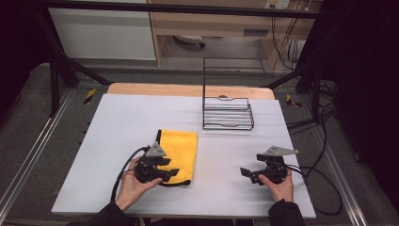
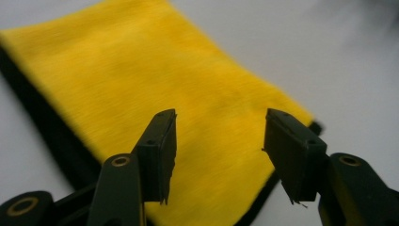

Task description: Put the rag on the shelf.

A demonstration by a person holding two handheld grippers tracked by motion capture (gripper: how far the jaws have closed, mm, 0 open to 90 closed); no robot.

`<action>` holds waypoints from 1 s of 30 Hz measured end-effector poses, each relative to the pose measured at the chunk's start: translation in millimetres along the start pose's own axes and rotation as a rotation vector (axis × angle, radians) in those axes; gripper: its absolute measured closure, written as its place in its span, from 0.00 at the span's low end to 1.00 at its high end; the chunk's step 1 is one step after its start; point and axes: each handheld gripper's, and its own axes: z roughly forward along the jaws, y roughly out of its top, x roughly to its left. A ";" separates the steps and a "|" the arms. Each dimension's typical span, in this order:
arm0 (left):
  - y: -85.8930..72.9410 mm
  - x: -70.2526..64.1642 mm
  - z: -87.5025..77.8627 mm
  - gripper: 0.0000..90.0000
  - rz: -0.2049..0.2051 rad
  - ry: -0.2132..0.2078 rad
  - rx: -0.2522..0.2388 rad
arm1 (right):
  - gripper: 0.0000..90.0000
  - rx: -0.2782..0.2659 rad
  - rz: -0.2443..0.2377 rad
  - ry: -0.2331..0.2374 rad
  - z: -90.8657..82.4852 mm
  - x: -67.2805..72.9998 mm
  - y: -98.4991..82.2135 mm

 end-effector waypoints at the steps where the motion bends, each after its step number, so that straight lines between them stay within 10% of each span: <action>1: -3.3 8.1 -5.2 0.50 -0.016 0.019 0.004 | 0.01 0.003 0.000 0.000 0.6 1.4 0.6; 10: -32.0 39.6 -13.3 0.64 -0.155 0.035 0.052 | 0.01 0.004 -0.009 0.011 9.4 14.4 6.6; 20: -33.3 34.0 -6.7 0.97 -0.140 0.098 0.083 | 0.01 0.015 -0.048 0.008 22.4 32.1 14.9; 30: -29.8 41.2 -22.3 1.00 -0.112 0.153 0.075 | 0.01 0.018 -0.055 0.012 30.4 43.1 18.6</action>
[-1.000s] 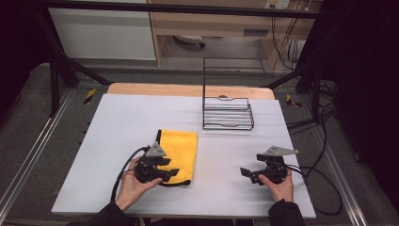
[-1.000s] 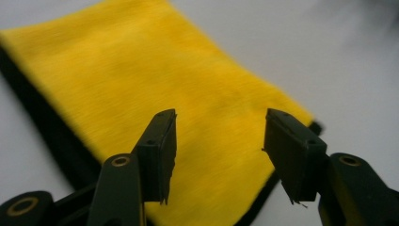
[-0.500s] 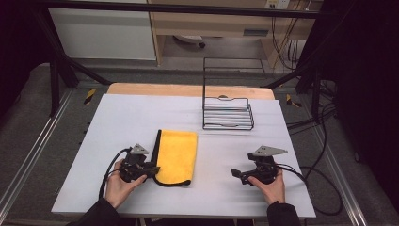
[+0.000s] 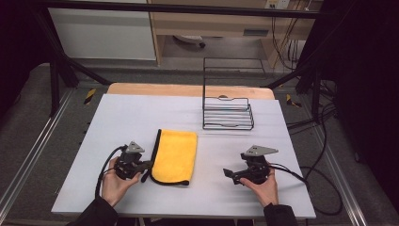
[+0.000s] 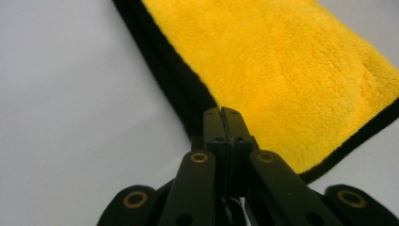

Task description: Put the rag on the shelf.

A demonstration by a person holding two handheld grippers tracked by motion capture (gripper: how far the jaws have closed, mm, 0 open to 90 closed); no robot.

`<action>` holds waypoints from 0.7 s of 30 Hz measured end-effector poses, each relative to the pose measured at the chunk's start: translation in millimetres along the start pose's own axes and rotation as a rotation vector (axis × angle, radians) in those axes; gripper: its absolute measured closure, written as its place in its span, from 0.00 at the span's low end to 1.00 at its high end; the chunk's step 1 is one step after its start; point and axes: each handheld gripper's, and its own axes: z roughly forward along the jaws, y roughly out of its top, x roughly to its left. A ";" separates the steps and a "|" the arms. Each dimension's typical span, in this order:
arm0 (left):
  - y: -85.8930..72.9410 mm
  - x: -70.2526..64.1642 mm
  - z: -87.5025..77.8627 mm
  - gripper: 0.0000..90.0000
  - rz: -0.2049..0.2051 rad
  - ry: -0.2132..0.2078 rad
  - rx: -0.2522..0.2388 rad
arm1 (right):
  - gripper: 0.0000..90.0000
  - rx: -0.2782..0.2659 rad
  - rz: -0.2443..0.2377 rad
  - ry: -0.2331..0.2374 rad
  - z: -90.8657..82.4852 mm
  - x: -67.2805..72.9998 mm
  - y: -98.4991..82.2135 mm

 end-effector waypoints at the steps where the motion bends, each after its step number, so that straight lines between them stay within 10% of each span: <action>1: -0.7 2.1 -1.4 1.00 0.007 0.024 0.003 | 0.01 0.001 0.006 0.003 0.3 0.3 0.0; 6: -9.5 14.9 2.1 1.00 -0.034 -0.016 -0.019 | 0.01 -0.006 0.015 0.005 1.5 1.9 1.2; 11: -5.7 2.4 1.5 0.76 -0.011 -0.085 -0.063 | 0.01 -0.004 0.006 0.006 10.3 14.3 9.0; 21: -4.3 -8.6 14.4 0.98 -0.004 -0.045 0.005 | 0.05 0.051 -0.006 0.031 49.1 49.4 24.0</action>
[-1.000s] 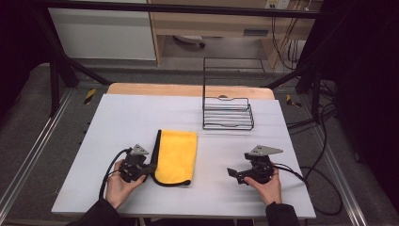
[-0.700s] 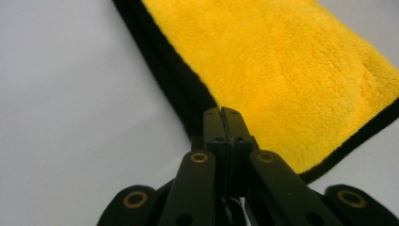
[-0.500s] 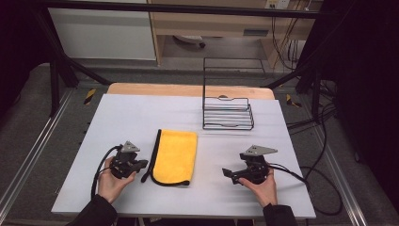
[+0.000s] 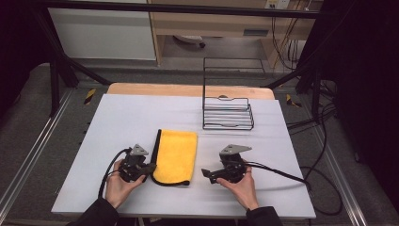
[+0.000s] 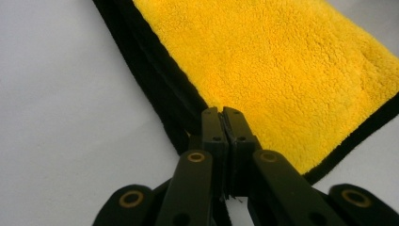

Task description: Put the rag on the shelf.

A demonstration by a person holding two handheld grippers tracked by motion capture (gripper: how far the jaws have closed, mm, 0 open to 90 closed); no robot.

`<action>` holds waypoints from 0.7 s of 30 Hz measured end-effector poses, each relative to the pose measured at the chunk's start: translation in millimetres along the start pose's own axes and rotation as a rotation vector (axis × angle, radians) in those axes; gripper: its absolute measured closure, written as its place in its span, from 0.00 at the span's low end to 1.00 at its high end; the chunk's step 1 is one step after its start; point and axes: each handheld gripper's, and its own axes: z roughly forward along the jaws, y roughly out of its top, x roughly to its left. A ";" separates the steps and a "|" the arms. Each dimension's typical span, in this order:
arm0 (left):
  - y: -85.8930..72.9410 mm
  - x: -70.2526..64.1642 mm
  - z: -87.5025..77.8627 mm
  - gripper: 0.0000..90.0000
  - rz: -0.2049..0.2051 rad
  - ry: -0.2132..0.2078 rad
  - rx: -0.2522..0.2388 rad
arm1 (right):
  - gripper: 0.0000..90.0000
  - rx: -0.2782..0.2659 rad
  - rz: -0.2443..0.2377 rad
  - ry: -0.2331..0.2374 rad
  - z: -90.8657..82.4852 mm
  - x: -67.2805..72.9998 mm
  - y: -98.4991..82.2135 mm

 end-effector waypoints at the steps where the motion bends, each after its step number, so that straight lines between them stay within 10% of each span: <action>1: 0.4 -0.5 -0.4 0.99 0.008 0.004 0.004 | 0.06 0.002 -0.009 0.009 5.7 4.0 1.6; 21: -1.4 8.5 -6.7 0.88 0.060 0.060 -0.003 | 0.54 0.040 0.069 0.040 51.2 42.5 5.9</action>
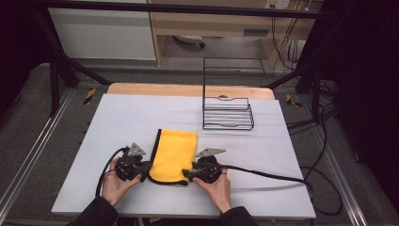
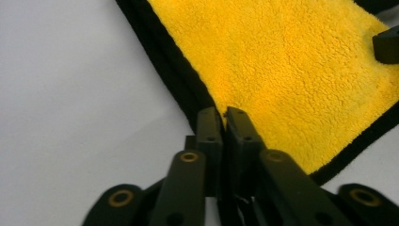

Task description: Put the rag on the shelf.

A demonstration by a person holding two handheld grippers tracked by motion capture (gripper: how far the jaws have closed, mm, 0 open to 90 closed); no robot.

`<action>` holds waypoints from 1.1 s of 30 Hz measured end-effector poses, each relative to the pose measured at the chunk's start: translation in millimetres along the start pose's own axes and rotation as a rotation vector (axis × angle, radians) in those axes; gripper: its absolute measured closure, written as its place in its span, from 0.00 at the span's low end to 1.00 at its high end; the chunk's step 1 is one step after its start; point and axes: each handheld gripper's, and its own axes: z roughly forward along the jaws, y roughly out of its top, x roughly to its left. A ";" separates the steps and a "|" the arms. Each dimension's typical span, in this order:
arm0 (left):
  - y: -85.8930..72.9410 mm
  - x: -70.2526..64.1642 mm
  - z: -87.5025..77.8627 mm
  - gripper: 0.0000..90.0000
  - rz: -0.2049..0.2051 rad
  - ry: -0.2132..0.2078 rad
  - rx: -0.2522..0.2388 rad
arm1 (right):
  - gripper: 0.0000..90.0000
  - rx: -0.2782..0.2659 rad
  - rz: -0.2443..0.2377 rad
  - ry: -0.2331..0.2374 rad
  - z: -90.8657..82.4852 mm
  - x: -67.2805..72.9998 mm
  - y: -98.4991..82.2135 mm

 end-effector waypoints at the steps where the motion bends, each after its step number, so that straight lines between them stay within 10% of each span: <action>1: 0.1 1.0 -1.4 0.83 0.000 0.005 -0.005 | 0.57 -0.001 -0.007 -0.010 0.0 2.0 -0.8; 12: -4.1 11.4 -8.7 0.51 -0.047 0.015 -0.059 | 0.92 0.016 0.065 -0.006 0.5 8.3 0.8; 33: 2.3 2.6 -7.2 0.08 -0.055 -0.046 -0.101 | 0.93 0.094 0.023 -0.074 -67.2 -10.2 -26.4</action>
